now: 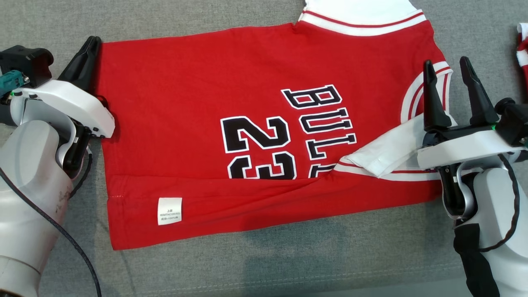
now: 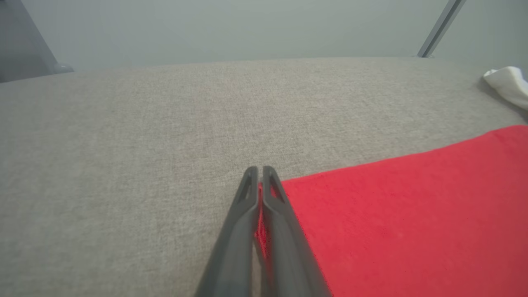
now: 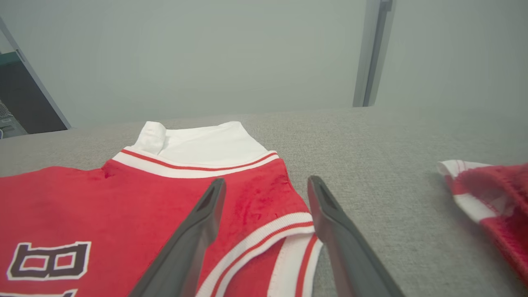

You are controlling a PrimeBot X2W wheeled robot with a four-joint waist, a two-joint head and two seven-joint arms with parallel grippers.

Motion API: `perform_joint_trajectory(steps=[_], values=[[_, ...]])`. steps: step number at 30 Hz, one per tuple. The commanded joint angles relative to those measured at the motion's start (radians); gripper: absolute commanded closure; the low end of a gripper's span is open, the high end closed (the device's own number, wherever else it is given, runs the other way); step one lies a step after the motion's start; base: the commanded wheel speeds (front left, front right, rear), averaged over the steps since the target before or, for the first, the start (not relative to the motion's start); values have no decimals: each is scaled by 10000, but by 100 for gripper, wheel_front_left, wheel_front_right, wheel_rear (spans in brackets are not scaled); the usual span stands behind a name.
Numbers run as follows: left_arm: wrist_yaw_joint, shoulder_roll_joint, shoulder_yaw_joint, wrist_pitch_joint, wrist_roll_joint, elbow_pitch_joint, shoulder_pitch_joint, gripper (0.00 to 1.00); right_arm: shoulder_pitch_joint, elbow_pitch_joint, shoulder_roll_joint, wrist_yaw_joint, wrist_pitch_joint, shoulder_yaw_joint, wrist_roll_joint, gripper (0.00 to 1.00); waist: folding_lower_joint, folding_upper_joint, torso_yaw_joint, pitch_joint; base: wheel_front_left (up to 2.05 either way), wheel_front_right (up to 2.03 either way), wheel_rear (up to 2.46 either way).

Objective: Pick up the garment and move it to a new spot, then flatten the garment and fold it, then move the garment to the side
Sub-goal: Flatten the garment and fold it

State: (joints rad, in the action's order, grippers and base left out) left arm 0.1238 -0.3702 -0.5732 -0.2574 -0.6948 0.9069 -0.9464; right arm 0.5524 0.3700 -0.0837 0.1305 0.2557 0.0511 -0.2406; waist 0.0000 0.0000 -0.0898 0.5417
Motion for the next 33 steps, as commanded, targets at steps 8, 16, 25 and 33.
perform_joint_trajectory(steps=[8, 16, 25, 33], values=[[69, -236, 165, -42, -232, -979, 307, 100, 871, 19, -438, 2, 61, 305, -200, 0, 0, 0, 421, -26, 0, 0, 0], [69, 301, 640, -42, 501, -2231, 664, 100, 3450, 2484, -1322, 2, -117, 1346, -590, 0, 0, 0, 1080, 226, 0, 0, 0], [69, 934, 736, -43, 1019, -3173, 802, 100, 5430, 4588, -1858, 2, -774, 2086, -1119, 0, 0, 0, 1843, 634, 0, 0, 0], [69, 1365, 479, -43, 1108, -3590, 559, 100, 6819, 6173, -2295, 2, -1518, 2540, -1557, 0, 0, 0, 2521, 1099, 0, 0, 0]])
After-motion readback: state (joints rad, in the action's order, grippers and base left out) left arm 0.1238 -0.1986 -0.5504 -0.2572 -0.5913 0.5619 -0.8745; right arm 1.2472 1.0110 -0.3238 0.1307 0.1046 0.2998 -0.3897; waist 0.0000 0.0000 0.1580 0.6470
